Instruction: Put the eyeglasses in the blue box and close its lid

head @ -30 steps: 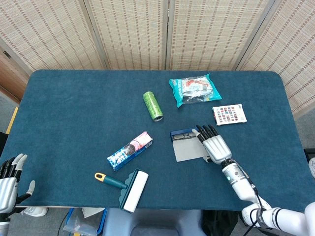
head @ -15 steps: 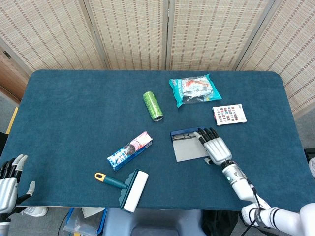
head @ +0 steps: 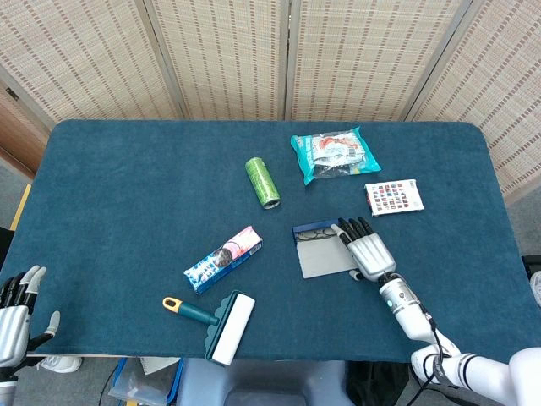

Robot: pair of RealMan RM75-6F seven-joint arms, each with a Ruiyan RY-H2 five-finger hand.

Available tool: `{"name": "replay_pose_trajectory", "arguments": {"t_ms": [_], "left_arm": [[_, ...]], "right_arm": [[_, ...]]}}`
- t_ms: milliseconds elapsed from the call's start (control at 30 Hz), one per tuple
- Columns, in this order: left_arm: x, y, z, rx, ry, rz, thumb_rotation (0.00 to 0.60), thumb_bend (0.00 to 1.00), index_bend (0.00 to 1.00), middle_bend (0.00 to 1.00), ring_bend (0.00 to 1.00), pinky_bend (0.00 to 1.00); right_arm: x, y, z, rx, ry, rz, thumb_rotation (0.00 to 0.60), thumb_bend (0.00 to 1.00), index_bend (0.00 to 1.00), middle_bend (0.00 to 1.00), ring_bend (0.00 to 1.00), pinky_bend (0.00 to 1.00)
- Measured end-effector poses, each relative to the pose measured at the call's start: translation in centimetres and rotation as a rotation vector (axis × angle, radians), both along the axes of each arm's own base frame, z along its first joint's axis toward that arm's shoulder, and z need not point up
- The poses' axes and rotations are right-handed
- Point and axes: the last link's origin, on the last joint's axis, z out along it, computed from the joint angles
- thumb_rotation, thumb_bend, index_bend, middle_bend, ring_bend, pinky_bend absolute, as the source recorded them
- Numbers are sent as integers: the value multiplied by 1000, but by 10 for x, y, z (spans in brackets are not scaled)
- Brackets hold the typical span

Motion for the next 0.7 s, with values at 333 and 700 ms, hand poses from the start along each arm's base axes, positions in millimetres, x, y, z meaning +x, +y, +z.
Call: {"name": "replay_pose_trajectory", "arguments": {"t_ms": [333,700], "left_arm": [[0,0,1,2,0,-2,600,401,0,0,0,0],[-1,0,2,4,2,2,600,401,0,0,0,0]], "right_arm": [[3,-3,-3,-8,-7,7,600,256,0,0,0,0],[9,-13,0,-13,-10,15,600,276,0,0,0,0]]}}
